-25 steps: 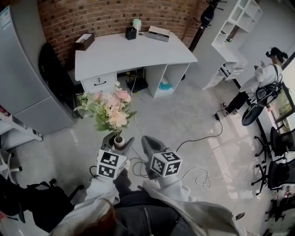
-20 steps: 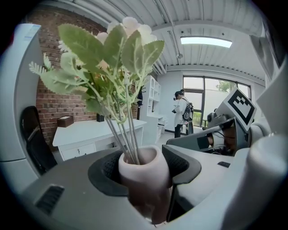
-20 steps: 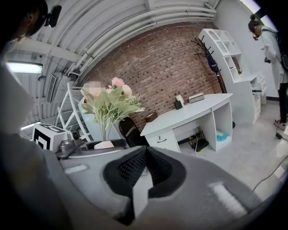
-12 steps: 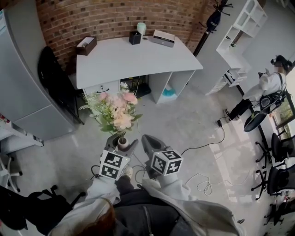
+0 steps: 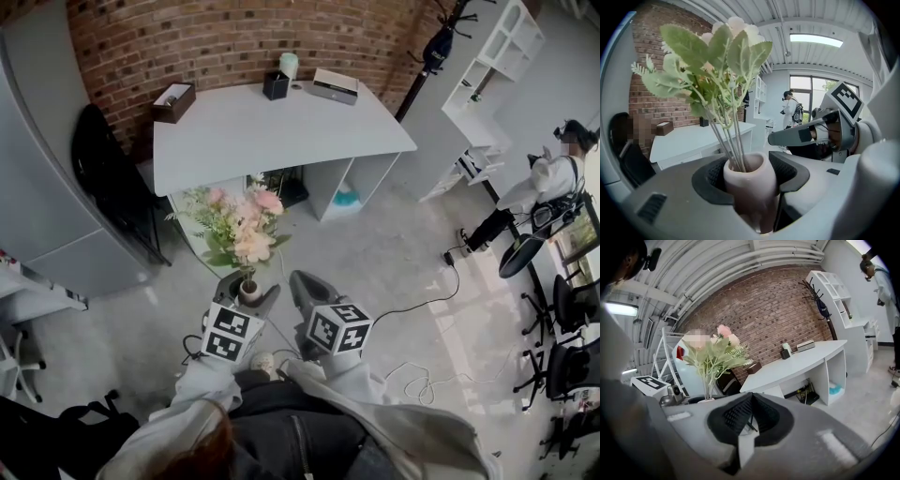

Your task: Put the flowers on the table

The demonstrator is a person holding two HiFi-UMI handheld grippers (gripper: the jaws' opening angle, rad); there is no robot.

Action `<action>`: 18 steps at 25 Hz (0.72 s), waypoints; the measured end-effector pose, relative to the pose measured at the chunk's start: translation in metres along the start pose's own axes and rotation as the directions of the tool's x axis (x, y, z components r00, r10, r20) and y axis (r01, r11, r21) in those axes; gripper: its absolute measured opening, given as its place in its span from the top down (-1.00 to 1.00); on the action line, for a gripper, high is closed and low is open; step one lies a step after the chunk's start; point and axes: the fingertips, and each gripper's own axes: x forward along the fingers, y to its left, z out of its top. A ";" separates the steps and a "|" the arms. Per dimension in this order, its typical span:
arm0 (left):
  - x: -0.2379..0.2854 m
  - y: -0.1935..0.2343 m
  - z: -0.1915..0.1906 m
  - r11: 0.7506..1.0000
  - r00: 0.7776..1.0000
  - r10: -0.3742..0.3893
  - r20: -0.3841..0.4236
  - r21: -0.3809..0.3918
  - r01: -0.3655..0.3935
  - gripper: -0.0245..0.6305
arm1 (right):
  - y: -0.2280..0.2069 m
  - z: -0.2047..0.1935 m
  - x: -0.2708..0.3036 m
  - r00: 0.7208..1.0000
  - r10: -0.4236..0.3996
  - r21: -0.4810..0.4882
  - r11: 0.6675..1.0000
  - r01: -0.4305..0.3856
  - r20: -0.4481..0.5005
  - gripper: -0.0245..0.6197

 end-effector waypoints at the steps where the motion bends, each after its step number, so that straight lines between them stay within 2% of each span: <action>1: 0.002 0.003 -0.001 1.000 1.000 -0.001 -0.012 0.001 0.001 0.20 | 0.000 0.002 0.004 1.000 -0.001 0.001 1.000 0.001 0.005 0.93; 11: 0.001 0.021 -0.007 1.000 1.000 0.016 -0.007 -0.011 -0.016 0.20 | 0.008 0.013 0.004 1.000 0.016 0.002 1.000 -0.016 0.016 0.93; 18: 0.008 0.017 -0.008 1.000 1.000 0.001 -0.021 -0.012 -0.001 0.20 | -0.011 0.016 0.000 0.997 -0.053 -0.005 0.999 0.054 0.048 0.93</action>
